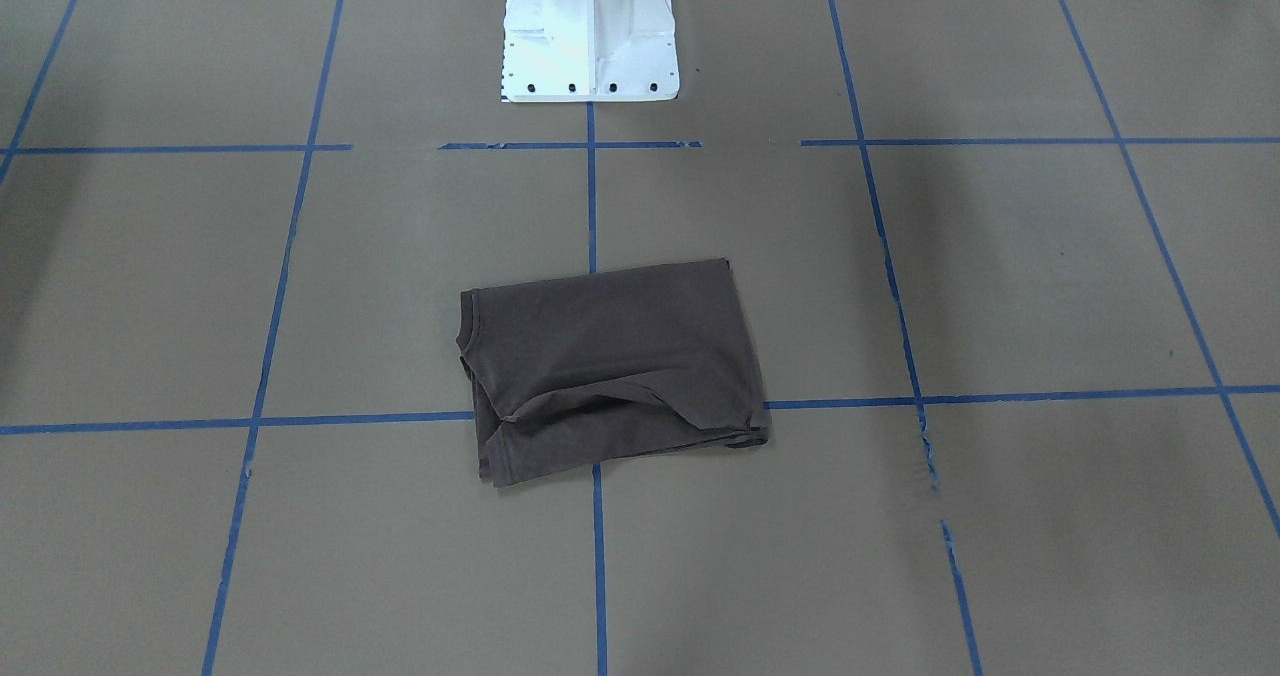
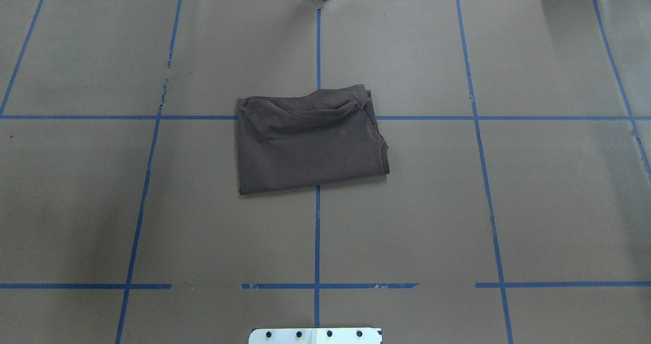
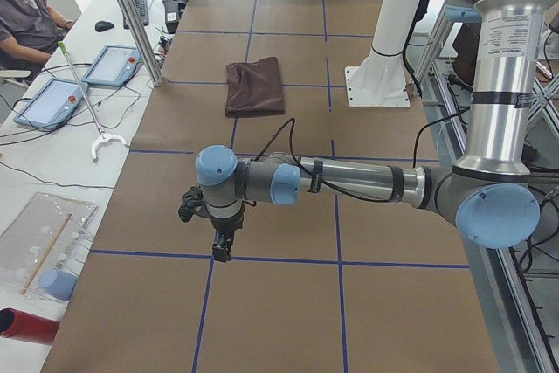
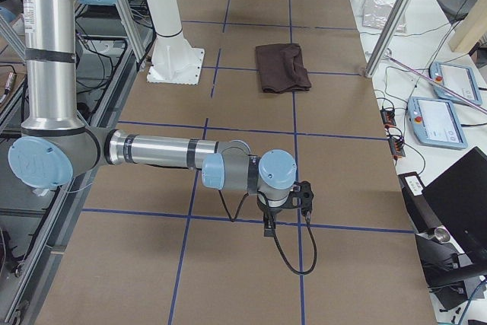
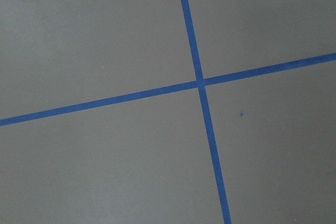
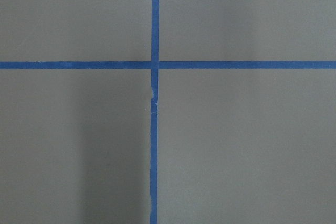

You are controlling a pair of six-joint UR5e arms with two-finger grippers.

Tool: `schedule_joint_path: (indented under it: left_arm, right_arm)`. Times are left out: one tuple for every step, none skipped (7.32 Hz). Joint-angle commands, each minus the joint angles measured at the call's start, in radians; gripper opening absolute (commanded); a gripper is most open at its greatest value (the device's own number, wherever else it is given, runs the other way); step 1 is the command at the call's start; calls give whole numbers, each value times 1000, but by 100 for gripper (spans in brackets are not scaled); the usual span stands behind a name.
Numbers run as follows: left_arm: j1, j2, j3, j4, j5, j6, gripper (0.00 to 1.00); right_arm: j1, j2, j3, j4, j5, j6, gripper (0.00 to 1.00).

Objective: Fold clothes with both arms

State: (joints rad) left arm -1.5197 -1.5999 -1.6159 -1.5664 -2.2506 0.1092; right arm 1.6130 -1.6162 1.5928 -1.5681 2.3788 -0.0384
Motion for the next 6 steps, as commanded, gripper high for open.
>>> schedule_joint_path:
  left_arm:
    - [1, 0, 1, -3, 0, 1, 100]
    - [1, 0, 2, -3, 0, 1, 100]
    - [1, -2, 1, -4, 0, 1, 100]
    - [1, -2, -2, -4, 0, 3, 100]
    - [1, -5, -2, -4, 0, 3, 100]
    - [1, -5, -2, -4, 0, 3, 100]
  right_arm:
    - [1, 1, -1, 0, 5, 0, 100]
    - [1, -1, -2, 2, 11, 0, 100]
    - [-1, -2, -4, 2, 11, 0, 100]
    - [1, -2, -2, 2, 11, 0, 100]
    - [-1, -2, -4, 2, 13, 0, 100]
    - [-1, -2, -2, 2, 14, 0, 100]
